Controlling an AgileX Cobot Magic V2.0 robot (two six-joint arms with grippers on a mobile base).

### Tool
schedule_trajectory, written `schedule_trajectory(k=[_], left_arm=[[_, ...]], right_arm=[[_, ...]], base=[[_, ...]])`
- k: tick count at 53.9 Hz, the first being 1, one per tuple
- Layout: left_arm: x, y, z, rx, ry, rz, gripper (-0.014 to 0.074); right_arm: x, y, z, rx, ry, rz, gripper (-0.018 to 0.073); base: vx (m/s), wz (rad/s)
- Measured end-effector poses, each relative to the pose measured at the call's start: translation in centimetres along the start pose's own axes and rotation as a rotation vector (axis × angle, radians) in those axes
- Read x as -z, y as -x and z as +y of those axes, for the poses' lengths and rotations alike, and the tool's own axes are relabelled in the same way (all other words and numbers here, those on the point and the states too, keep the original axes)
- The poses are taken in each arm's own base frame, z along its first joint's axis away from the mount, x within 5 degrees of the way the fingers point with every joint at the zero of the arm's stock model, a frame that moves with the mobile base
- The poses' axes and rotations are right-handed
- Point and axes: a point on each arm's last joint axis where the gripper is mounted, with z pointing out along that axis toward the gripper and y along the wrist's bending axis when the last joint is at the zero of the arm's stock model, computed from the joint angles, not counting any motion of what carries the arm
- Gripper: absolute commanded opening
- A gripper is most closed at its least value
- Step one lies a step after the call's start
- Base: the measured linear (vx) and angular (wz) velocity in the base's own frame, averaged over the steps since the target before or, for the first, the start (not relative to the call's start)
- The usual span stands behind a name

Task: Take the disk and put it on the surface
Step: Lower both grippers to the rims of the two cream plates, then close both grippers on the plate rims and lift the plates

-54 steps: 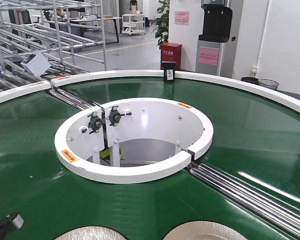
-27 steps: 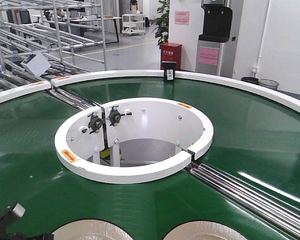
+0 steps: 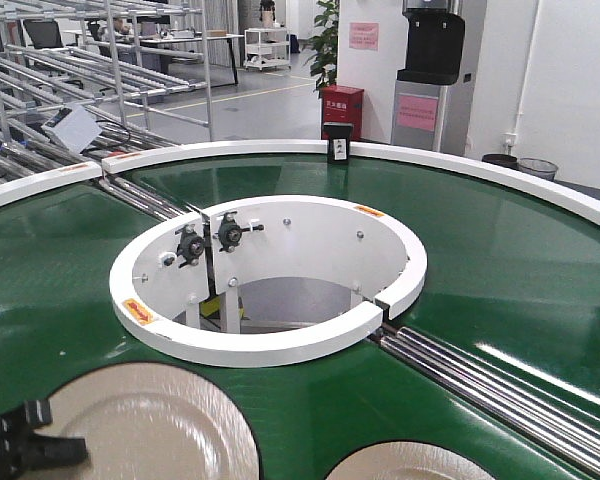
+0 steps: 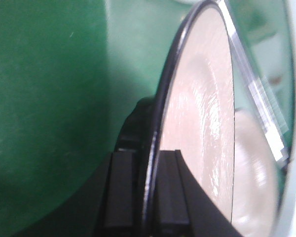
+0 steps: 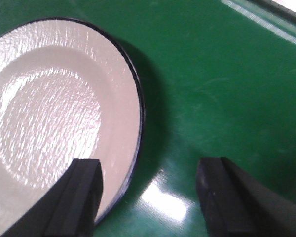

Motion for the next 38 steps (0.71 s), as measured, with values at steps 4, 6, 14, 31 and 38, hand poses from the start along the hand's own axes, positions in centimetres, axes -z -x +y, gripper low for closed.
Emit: schedule_trajectory(k=[4, 6, 14, 31, 38], left_arm=[[1.0, -0.1, -1.0, 0.021, -0.021, -0.028, -0.0004], [1.4, -0.2, -1.4, 0.023, -0.031, -0.039, -0.0004], [2.8, -0.6, -2.8, -0.002, -0.066, -0.069, -0.0004], [3.4, -0.9, -3.4, -0.020, -0.086, -0.064, -0.0004], [3.4, -0.9, -3.3, -0.021, -0.083, -0.064, -0.0004]], right_arm=[[-2.0, 1.0, 0.0, -0.036, 0.022, 0.060, 0.0477], [-3.6, 1.4, 0.0, -0.058, 0.036, 0.113, 0.0477], [-7.5, 2.4, 0.1, -0.100, 0.107, 0.204, 0.0477], [-12.2, 3.2, 0.2, -0.106, 0.204, 0.282, 0.0477], [-13.1, 3.0, 0.6, -0.103, 0.287, 0.305, 0.0477]], base=[[0.00, 0.00], [0.00, 0.00], [0.00, 0.00], [0.00, 0.00], [0.00, 0.00]])
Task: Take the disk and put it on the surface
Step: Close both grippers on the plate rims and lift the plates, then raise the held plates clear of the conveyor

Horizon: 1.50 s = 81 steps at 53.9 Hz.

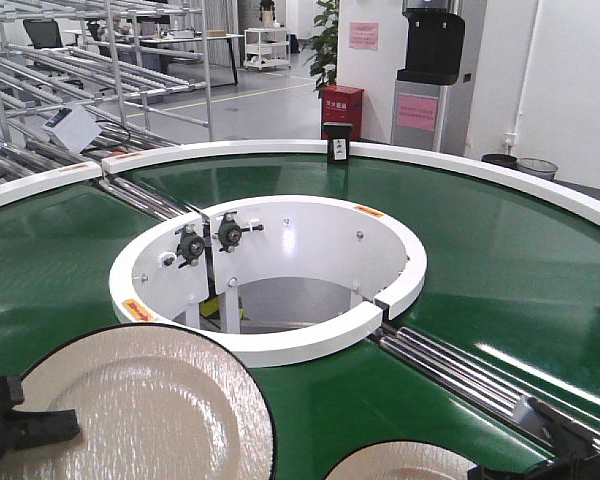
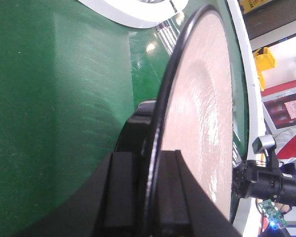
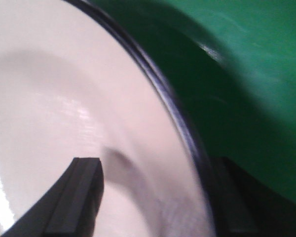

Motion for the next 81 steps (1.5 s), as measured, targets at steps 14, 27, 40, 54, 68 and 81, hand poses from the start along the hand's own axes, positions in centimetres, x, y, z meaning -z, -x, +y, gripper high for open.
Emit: schedule_trajectory(k=[14, 27, 40, 54, 68, 81], left_arm=[[0.0, 0.0, 0.0, 0.001, 0.003, -0.002, -0.0004], [0.0, 0.1, 0.1, 0.000, 0.013, -0.015, -0.0004], [0.0, 0.5, 0.4, 0.000, 0.040, -0.052, -0.0004], [0.1, 0.8, 0.6, 0.026, 0.065, -0.094, -0.0001], [-0.6, 0.4, -0.7, 0.094, -0.021, -0.081, -0.0001], [-2.3, -1.1, -3.6, 0.146, -0.132, -0.054, -0.0001]], right_arm=[[-0.9, 0.2, 0.1, 0.037, 0.106, 0.030, 0.0277], [-0.2, -0.3, 1.1, 0.026, 0.190, 0.068, -0.0014], [4.1, -0.8, 2.4, 0.075, 0.189, -0.020, -0.0008], [12.9, 0.7, 6.8, 0.064, 0.261, -0.235, -0.0008], [19.8, 2.6, 15.9, 0.222, 0.400, -0.335, -0.0008], [19.7, 3.2, 21.5, 0.240, 0.518, -0.274, -0.0008]], base=[[0.00, 0.00], [0.00, 0.00], [0.00, 0.00], [0.00, 0.00], [0.00, 0.00], [0.00, 0.00]])
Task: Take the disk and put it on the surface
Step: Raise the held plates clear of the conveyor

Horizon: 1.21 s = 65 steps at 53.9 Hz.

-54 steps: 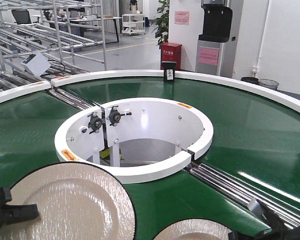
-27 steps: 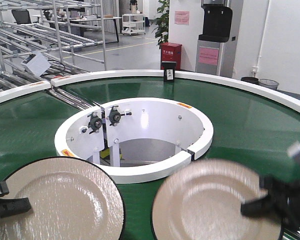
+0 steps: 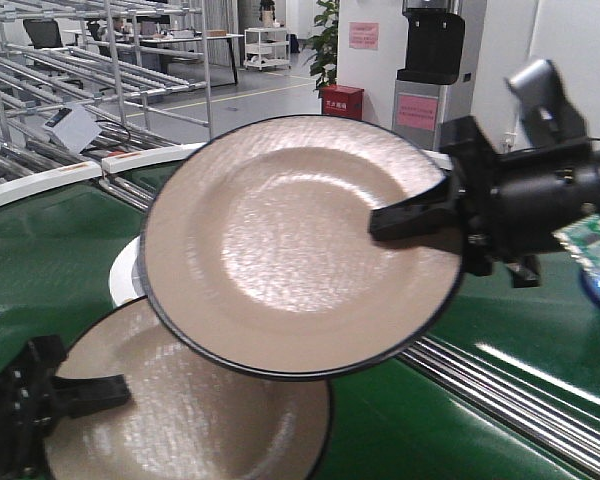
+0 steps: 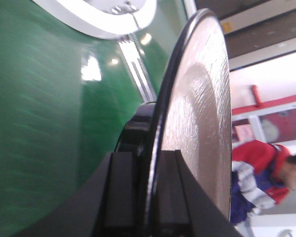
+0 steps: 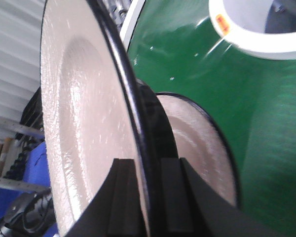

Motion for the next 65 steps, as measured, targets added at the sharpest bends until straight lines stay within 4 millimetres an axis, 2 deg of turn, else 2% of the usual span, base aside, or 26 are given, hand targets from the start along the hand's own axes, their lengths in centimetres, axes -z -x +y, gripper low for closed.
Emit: schedule_trajectory(k=[7, 10, 16, 24, 36, 65], left_arm=[[-1.0, -1.0, -0.8, 0.013, -0.006, 0.000, -0.0001], [-1.4, -1.3, -0.9, 0.024, -0.002, -0.002, -0.0001], [-2.2, -1.7, -0.6, 0.046, 0.020, -0.001, 0.0000], [-3.4, -1.4, 0.8, 0.068, 0.094, -0.022, 0.0000], [-4.3, -0.9, 2.1, 0.089, 0.165, -0.054, 0.0001], [-4.4, -1.0, 2.3, 0.093, 0.169, -0.052, 0.0001]], right_arm=[[-2.1, 0.3, -0.8, -0.025, -0.011, 0.033, -0.0008], [-2.4, 0.5, -1.2, -0.032, -0.019, 0.029, -0.0008], [-2.5, 0.8, -1.4, -0.030, -0.034, -0.004, -0.0008], [-2.5, 1.0, -1.3, -0.029, -0.035, -0.027, -0.0008], [-2.5, 1.0, -1.3, -0.029, -0.035, -0.026, -0.0008], [-2.5, 1.0, -1.3, -0.030, -0.035, -0.026, -0.0008]], base=[[0.00, 0.00], [0.00, 0.00], [0.00, 0.00], [0.00, 0.00], [0.00, 0.00], [0.00, 0.00]])
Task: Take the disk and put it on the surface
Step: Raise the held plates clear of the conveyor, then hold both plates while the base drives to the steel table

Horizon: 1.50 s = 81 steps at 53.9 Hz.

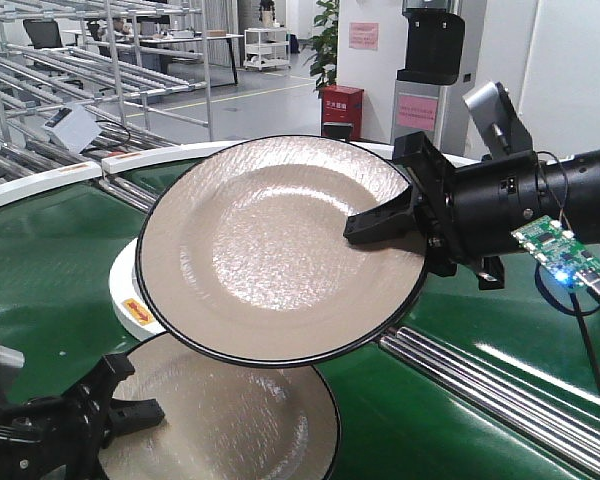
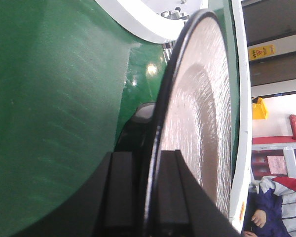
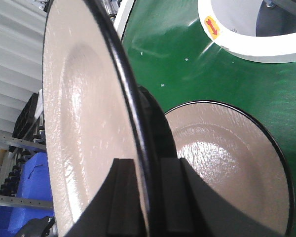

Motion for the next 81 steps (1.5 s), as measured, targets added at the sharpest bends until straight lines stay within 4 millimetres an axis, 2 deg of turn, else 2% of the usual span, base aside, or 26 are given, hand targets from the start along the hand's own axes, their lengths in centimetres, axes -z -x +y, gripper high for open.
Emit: schedule_trajectory(k=[32, 81], left_arm=[[0.00, 0.02, 0.01, 0.000, 0.002, -0.003, 0.0001], [-0.01, -0.02, 0.01, 0.003, 0.001, -0.002, 0.0001]], right_arm=[[0.00, 0.01, 0.00, -0.002, 0.000, -0.001, -0.0008], [0.00, 0.00, 0.00, -0.002, 0.000, 0.000, -0.0008]], base=[[-0.06, -0.02], [-0.25, -0.19]])
